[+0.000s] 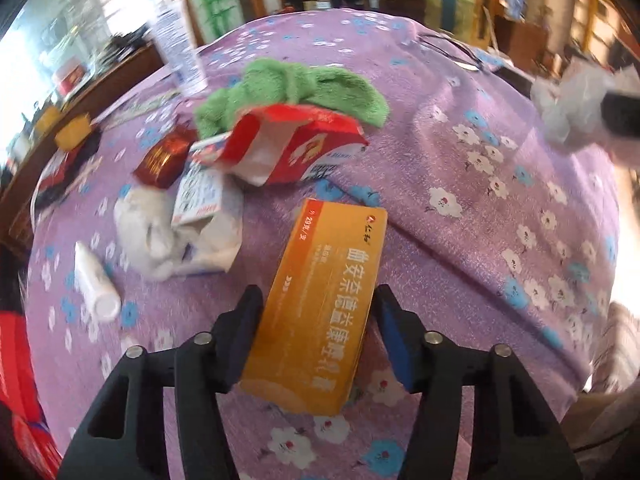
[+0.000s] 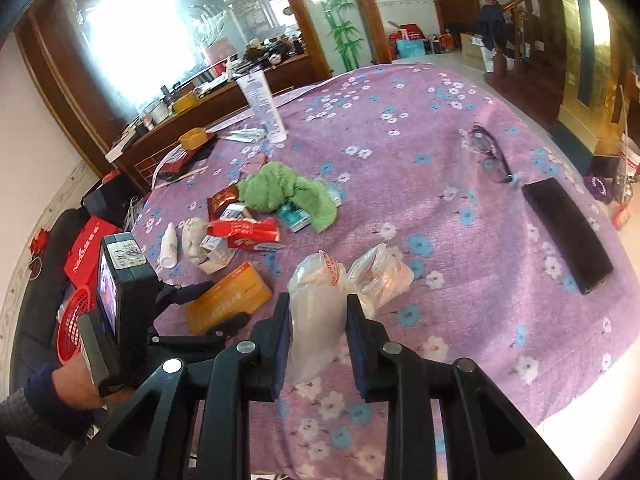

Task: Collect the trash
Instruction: 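Grasp the orange medicine box with the left gripper, then hold the orange box and plastic bag while moving toward the red basket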

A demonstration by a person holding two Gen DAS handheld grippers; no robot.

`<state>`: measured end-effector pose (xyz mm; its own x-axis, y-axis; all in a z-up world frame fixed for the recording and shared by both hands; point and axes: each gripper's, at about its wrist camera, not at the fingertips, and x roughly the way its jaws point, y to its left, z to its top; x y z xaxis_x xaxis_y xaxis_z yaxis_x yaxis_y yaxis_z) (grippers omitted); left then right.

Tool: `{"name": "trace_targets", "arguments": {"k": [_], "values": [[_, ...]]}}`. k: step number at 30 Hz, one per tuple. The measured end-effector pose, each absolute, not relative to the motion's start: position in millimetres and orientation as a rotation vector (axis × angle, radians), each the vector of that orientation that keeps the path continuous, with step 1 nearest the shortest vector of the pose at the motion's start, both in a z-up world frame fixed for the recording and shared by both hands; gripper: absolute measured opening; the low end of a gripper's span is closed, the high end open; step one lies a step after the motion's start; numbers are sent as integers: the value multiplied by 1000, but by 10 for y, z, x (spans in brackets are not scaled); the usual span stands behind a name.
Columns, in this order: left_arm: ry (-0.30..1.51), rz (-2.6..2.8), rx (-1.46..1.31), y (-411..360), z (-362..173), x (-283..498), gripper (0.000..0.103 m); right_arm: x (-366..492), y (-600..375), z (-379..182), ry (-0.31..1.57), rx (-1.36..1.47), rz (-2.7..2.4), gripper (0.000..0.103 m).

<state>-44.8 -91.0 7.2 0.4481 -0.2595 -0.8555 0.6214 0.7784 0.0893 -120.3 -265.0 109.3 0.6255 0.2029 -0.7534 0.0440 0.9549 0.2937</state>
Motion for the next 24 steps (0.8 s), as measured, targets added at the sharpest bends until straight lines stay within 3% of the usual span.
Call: {"name": "trace_targets", "arguments": {"k": [4,24], "values": [[989,-516,270,-666,157,-514,46,-1121,-2451,1054,912,265,141,28],[916,-326,55,110,467,-947,46,-970,-1671,866,974,142,336,28]]}}
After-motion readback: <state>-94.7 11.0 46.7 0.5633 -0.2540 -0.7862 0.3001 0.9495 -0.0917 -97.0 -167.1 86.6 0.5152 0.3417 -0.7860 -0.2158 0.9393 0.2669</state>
